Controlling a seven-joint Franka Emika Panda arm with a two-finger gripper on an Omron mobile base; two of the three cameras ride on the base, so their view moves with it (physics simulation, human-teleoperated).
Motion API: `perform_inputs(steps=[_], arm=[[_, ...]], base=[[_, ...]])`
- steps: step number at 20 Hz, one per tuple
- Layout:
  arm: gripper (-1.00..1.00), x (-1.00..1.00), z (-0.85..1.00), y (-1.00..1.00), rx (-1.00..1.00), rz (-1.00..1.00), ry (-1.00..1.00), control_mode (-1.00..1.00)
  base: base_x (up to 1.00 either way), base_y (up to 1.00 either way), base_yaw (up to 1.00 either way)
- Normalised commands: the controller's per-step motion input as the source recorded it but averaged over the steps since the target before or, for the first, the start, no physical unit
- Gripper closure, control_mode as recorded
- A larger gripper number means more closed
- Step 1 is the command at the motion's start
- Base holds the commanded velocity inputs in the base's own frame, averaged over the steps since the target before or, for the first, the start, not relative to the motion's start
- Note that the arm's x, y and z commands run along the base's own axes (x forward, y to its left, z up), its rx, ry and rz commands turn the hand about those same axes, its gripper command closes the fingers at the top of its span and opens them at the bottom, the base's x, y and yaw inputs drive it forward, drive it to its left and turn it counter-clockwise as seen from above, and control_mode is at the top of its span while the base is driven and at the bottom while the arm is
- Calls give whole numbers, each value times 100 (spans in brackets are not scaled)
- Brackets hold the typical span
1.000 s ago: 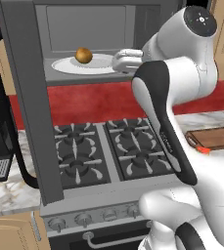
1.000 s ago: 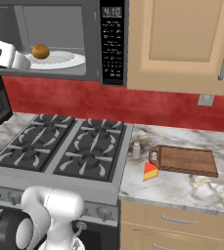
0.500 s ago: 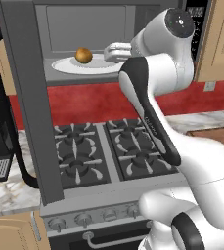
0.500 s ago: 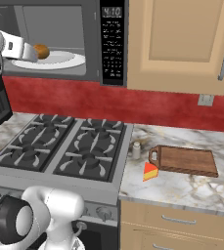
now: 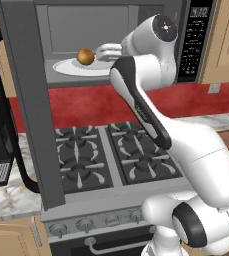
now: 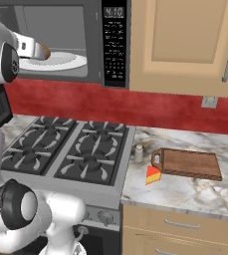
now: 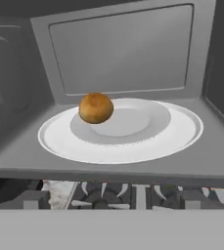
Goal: Retrieve the reheated potato from the microwave, then place the potato, cheese, and condiment on the cutting board.
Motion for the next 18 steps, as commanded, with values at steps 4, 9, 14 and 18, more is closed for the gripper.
perform_inputs(steps=[4,9,14,18], arm=[[-100,53,2,25,-2,14,6,-100],[-100,49,-3,27,-9,12,1,-100],[-100,46,-11,23,-13,7,-4,-100],[-100,54,-6,5,-9,1,-1,-100]], base=[[0,0,0],[0,0,0],[0,0,0],[0,0,0]])
